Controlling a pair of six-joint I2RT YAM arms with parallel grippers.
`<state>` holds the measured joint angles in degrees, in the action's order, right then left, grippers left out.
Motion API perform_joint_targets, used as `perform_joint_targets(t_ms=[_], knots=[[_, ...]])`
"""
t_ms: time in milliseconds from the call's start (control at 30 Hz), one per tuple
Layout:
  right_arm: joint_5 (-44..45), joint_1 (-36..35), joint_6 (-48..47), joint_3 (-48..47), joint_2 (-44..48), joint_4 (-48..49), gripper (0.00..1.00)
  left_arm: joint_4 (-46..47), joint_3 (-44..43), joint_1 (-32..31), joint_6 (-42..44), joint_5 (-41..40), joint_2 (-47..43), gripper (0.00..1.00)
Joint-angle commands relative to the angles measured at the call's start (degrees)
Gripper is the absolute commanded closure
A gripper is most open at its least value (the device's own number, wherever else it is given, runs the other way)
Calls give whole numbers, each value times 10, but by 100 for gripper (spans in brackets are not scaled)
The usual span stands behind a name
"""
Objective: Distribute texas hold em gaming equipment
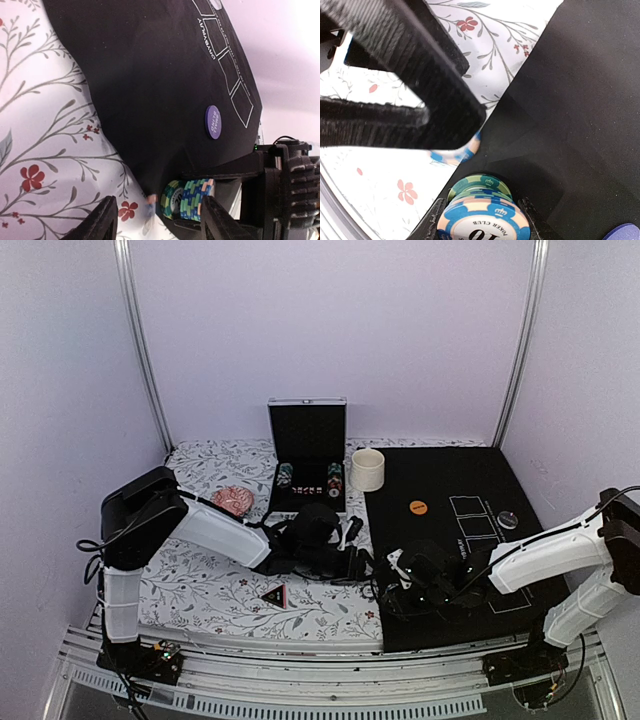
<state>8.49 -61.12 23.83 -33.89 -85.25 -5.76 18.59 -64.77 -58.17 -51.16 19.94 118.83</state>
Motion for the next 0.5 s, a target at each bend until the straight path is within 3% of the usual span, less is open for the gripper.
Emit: perform_joint_targets(t_ms=[0,167,467], knots=[[9,-1,7,-8,-17,-42,78,8,6,4,7,5,-10,43],[11,-1,10,-9,-17,-47,73,-27,1,5,35,1,-18,45],[7,0,7,-27,-38,-56,42,-85,8,4,78,-43,-54,45]])
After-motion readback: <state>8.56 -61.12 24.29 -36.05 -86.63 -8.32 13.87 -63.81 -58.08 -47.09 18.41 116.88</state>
